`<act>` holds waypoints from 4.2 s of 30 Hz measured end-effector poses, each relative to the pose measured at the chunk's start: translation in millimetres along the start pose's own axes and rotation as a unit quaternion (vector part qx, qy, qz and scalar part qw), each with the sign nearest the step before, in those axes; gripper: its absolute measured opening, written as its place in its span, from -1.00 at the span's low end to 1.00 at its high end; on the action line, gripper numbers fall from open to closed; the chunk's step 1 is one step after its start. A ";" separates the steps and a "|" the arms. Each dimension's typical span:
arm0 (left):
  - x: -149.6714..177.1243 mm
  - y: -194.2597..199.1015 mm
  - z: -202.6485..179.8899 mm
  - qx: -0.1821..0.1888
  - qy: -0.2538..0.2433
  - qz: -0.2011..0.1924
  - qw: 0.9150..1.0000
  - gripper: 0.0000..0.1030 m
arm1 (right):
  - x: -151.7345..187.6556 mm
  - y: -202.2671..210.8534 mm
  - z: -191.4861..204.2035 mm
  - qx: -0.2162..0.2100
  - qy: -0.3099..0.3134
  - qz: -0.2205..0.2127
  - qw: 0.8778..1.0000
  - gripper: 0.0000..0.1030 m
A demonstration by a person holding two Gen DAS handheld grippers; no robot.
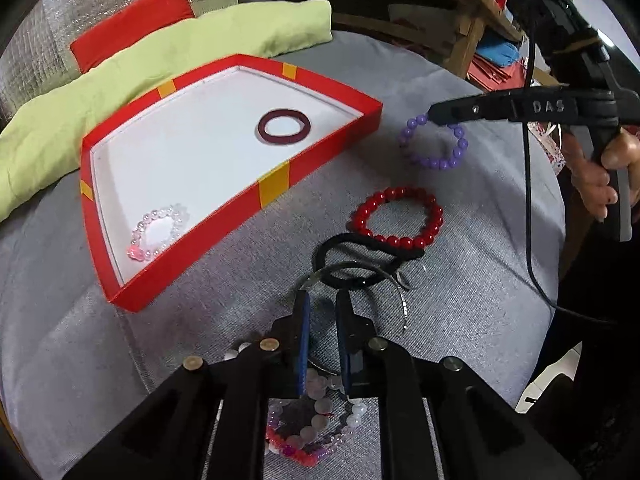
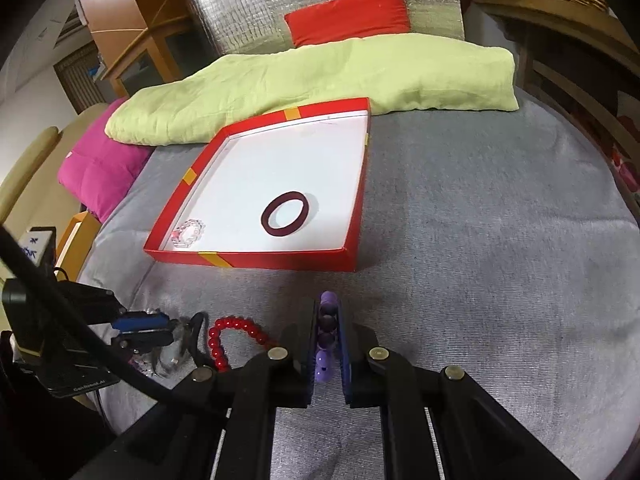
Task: Organize jewelry
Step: 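Carry the silver bangle and purple bracelet into the red box and release both, then grasp the pink bead strand with the left tool while the right tool grasps the black clip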
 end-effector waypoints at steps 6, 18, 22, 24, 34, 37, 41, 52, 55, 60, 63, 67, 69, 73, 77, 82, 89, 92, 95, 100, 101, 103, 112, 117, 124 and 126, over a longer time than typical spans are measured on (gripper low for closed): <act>-3.0 0.9 3.6 -0.011 0.004 -0.006 1.000 -0.90 | -3.4 4.1 -0.1 -0.012 -0.013 -0.008 1.000 -0.80; 0.1 10.8 11.9 -0.023 0.006 -0.020 1.000 -0.39 | -4.1 2.2 6.8 -0.019 -0.012 -0.006 1.000 -0.80; 4.5 0.6 7.6 -0.021 0.000 -0.008 1.000 -0.38 | -4.2 1.8 6.5 -0.020 -0.013 -0.005 1.000 -0.80; 5.5 -4.4 6.8 -0.011 0.001 -0.005 1.000 -0.42 | -4.0 1.4 6.9 -0.021 -0.014 -0.005 1.000 -0.80; -3.9 0.7 16.7 -0.010 0.021 -0.026 0.999 -0.93 | -11.5 7.4 19.9 -0.049 -0.022 -0.015 0.998 -0.80; -13.5 18.2 21.5 -0.004 0.033 -0.058 0.998 -0.93 | -17.4 12.7 30.0 -0.070 -0.025 -0.026 0.997 -0.80; -29.6 41.5 30.3 0.001 0.051 -0.108 0.993 -0.93 | -28.5 20.9 46.1 -0.106 -0.032 -0.044 0.993 -0.80; -68.4 40.4 114.3 -0.095 0.183 -0.151 0.967 -0.93 | -86.4 -1.4 70.4 -0.121 -0.079 -0.093 0.985 -0.80; -66.7 24.9 134.1 -0.121 0.202 -0.129 0.963 -0.93 | -100.9 -27.7 65.9 -0.114 -0.101 -0.083 0.985 -0.80; -57.7 -1.2 164.9 -0.132 0.230 -0.093 0.960 -0.93 | -118.1 -65.2 66.7 -0.100 -0.116 -0.070 0.986 -0.80; -59.4 -12.7 170.8 -0.129 0.237 -0.084 0.959 -0.93 | -124.1 -86.0 72.2 -0.102 -0.124 -0.059 0.985 -0.80; -62.6 -26.0 172.7 -0.139 0.231 -0.071 0.960 -0.93 | -128.8 -105.6 76.8 -0.100 -0.134 -0.053 0.985 -0.80; -60.1 -32.2 174.6 -0.151 0.233 -0.060 0.959 -0.93 | -130.1 -114.2 73.6 -0.089 -0.136 -0.052 0.985 -0.79; -60.0 -36.5 174.9 -0.164 0.232 -0.052 0.957 -0.89 | -129.3 -124.4 55.3 -0.071 -0.161 -0.052 0.983 -0.73; -60.8 -21.8 175.2 -0.183 0.227 -0.061 0.955 -0.35 | -131.2 -114.7 43.4 -0.060 -0.171 -0.063 0.981 -0.68; -53.1 8.1 177.7 -0.199 0.250 -0.074 0.945 -0.10 | -126.6 -94.2 35.5 -0.049 -0.170 -0.059 0.982 -0.11; -42.0 24.7 169.3 -0.212 0.258 -0.057 0.941 0.16 | -107.8 -61.6 34.0 -0.038 -0.128 -0.043 0.990 -0.11; -36.1 28.8 159.2 -0.223 0.247 -0.043 0.942 0.18 | -98.9 -45.6 35.5 -0.042 -0.114 -0.040 0.992 -0.11; -25.4 34.2 150.9 -0.223 0.243 -0.034 0.943 0.19 | -89.1 -32.9 39.7 -0.048 -0.097 -0.033 0.994 -0.11; 4.1 43.2 147.9 -0.231 0.247 -0.007 0.941 0.19 | -61.4 -19.0 42.5 -0.052 -0.077 -0.012 0.996 -0.11; 9.1 46.0 147.0 -0.232 0.248 -0.004 0.941 0.19 | -54.6 -17.8 42.4 -0.055 -0.078 -0.005 0.995 -0.11; 17.1 52.5 143.4 -0.230 0.247 -0.004 0.941 0.19 | -40.5 -16.5 44.0 -0.065 -0.081 0.010 0.995 -0.11; 66.7 77.7 98.9 -0.186 0.273 -0.021 0.943 0.19 | 11.7 -9.4 75.6 -0.122 -0.067 0.054 0.989 -0.11; 88.5 72.8 57.7 -0.144 0.270 -0.021 0.952 0.19 | 25.7 -8.0 94.4 -0.140 -0.049 0.059 0.987 -0.14; 87.0 68.9 37.1 -0.099 0.257 -0.036 0.961 0.19 | 31.4 -25.8 95.7 -0.123 -0.044 0.077 0.989 -0.33; 86.1 62.7 33.0 -0.087 0.252 -0.029 0.963 0.19 | 36.2 -32.9 97.4 -0.114 -0.037 0.091 0.989 -0.33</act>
Point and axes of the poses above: each gripper's, at about its wrist camera, not at the fingertips, and y roughly against the way its jaws point, z to its left, x to its underside, the point moved 8 cm from there along -y, roughly the way its jaws point, and after that the axes turned 5 degrees about -y, right-handed, at the moved point
